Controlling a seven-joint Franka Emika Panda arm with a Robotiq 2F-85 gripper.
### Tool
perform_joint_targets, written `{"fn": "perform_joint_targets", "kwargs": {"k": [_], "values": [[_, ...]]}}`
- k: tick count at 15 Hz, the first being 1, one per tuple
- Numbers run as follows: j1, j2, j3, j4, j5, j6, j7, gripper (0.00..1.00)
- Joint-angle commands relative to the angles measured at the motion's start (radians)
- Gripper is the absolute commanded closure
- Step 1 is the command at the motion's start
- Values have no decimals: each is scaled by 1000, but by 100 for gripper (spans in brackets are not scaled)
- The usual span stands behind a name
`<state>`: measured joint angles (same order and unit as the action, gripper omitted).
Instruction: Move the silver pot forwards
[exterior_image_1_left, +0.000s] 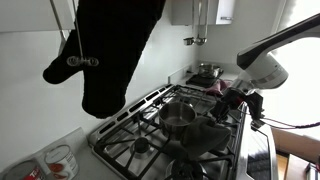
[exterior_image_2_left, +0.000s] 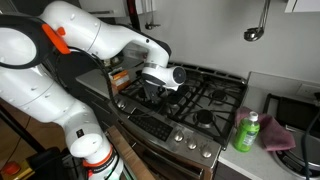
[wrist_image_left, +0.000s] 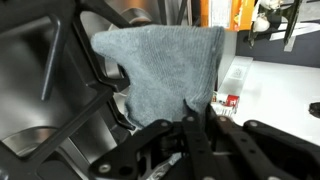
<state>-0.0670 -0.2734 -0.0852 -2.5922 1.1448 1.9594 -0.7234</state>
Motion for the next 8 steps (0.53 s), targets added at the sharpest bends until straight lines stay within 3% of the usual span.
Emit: {"fn": "perform_joint_targets", "kwargs": {"k": [1,8], "values": [[-25,-83,-15,-49,-93,-72,17,97],[-49,-91,-73,-66,-194,-271,-64,97]]}}
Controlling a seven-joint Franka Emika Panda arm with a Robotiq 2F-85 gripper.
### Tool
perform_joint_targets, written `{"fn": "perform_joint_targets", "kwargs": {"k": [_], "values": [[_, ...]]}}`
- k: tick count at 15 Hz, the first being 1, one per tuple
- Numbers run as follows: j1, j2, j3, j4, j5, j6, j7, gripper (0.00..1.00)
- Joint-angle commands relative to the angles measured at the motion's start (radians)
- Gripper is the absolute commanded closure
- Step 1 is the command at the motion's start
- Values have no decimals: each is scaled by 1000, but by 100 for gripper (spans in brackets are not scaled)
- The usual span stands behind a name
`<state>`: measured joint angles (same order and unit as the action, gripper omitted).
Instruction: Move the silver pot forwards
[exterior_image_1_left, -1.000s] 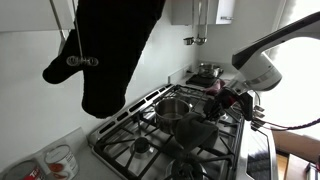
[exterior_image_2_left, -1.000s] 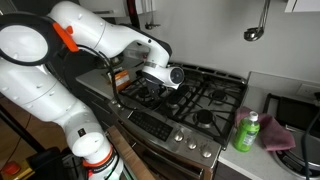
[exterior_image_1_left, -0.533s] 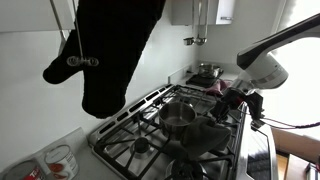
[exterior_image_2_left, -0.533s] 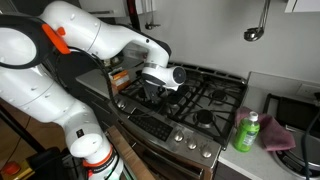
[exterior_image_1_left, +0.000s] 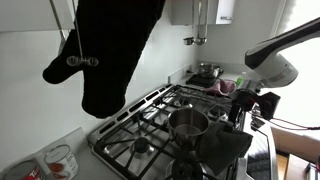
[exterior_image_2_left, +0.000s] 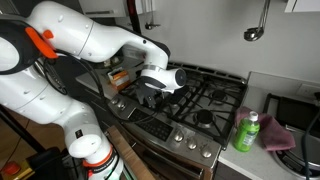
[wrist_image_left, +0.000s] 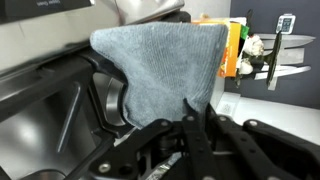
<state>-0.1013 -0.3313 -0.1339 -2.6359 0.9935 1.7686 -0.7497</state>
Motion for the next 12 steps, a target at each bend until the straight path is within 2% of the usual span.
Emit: {"fn": "perform_joint_targets", "kwargs": {"k": [1,12], "values": [[-16,-29,-29,-23,-55,-102,-48,97],[-15,54,-51,7,-183,-305,-162,97]]}}
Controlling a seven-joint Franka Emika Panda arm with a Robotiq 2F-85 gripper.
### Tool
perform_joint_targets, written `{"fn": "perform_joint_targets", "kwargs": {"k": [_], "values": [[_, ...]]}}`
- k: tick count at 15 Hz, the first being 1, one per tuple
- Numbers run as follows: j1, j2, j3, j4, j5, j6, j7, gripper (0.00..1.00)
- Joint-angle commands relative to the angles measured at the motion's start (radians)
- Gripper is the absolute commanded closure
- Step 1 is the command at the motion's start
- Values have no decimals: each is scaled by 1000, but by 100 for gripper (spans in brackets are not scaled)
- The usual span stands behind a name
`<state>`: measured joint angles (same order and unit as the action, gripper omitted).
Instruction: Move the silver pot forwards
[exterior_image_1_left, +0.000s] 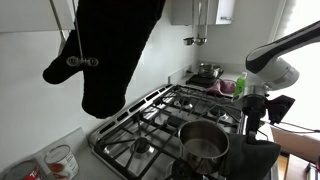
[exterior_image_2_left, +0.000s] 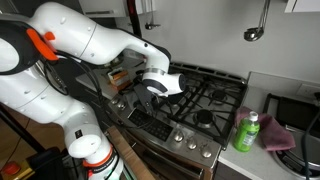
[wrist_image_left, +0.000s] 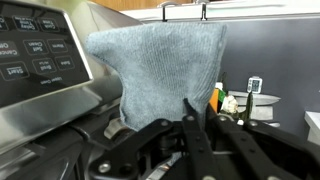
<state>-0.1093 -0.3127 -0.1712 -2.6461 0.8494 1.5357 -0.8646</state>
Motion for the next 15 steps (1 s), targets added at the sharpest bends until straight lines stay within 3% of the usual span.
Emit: {"fn": "perform_joint_targets", "kwargs": {"k": [1,15], "values": [[-7,51,-13,22,-45,-84,-55,97],[1,124,28,136,-101,-84,-11,97]]}}
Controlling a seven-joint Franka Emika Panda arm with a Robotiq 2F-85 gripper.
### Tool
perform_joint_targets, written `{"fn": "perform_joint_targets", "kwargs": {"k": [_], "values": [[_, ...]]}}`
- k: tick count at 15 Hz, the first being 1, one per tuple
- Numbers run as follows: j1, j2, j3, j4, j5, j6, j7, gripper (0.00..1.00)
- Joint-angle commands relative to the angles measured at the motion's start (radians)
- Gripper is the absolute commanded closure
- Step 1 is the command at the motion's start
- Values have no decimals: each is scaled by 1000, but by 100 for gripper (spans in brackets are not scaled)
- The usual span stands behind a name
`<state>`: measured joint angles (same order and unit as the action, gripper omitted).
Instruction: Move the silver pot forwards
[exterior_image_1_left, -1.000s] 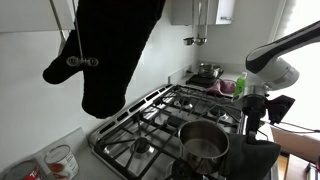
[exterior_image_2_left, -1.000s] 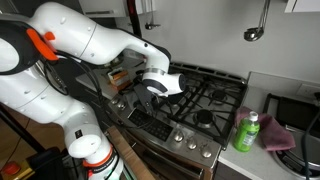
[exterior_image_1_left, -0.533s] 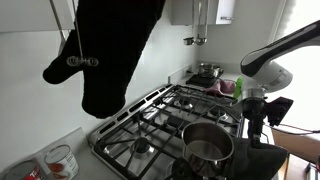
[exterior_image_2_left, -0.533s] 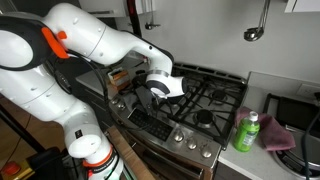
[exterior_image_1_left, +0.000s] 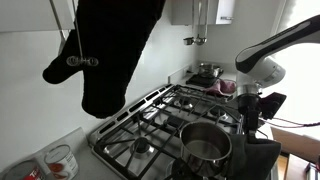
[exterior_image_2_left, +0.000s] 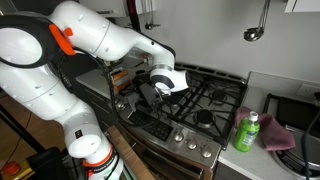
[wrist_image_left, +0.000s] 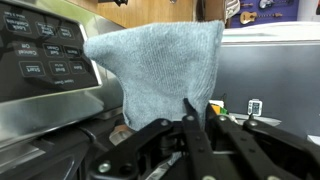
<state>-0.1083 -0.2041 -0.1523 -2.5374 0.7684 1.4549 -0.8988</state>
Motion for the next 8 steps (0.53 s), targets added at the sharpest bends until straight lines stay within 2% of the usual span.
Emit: {"fn": "perform_joint_targets", "kwargs": {"k": [1,2,4,8], "values": [[2,18,12,28,-21,0,30,87],[2,19,15,29,-21,3,36,64],[-1,12,17,29,-22,11,50,60],[-4,-3,16,35,-27,19,79,30]]}}
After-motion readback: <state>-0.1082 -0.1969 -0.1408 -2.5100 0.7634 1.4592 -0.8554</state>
